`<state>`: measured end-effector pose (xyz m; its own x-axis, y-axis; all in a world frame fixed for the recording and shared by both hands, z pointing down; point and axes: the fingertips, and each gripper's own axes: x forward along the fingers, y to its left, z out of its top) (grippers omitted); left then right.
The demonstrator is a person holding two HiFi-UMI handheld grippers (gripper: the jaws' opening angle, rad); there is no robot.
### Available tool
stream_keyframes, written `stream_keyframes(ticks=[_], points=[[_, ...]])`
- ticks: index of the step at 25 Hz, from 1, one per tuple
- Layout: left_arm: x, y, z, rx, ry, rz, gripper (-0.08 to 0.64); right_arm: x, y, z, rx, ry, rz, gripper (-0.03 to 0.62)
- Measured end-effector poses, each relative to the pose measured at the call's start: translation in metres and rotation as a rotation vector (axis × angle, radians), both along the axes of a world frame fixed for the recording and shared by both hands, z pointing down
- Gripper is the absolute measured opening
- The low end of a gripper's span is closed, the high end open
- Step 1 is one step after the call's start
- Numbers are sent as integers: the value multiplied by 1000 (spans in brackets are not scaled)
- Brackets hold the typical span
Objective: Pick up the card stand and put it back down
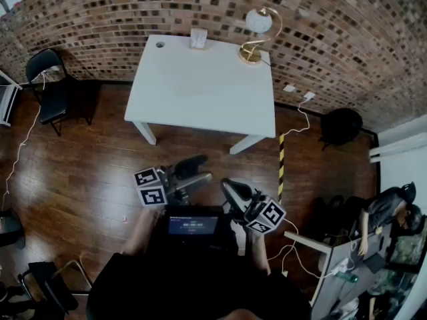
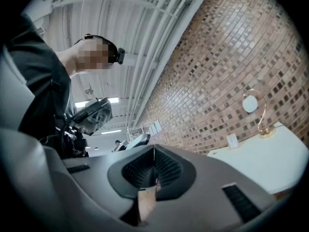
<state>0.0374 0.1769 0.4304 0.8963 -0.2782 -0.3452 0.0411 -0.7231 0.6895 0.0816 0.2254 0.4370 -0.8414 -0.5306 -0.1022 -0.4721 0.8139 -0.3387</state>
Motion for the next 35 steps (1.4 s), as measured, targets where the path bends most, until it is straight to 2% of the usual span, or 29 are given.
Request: stream_keyframes(ticks=[6, 9, 14, 21, 25, 28, 35], points=[[-93, -76, -8, 15, 41, -58, 256, -105, -68, -25, 70, 37, -72, 17], [-124, -103, -8, 3, 72, -76, 256, -143, -100, -37, 102, 71, -92, 17], [-167, -142, -1, -20, 105, -87, 256, -191, -142, -40, 97, 98, -98, 17], [-211, -178, 7, -29, 138, -125, 256, -216, -171, -26, 57, 119, -93, 29], [-227, -191, 10, -29, 148, -158, 256, -229, -189, -26, 67, 134, -105, 46], [-229, -200, 14, -38, 147, -178, 256, -231, -200, -24, 64, 135, -127, 51], [-217, -234, 15, -60, 134, -248, 252, -211, -244, -15, 35, 52, -183, 51]])
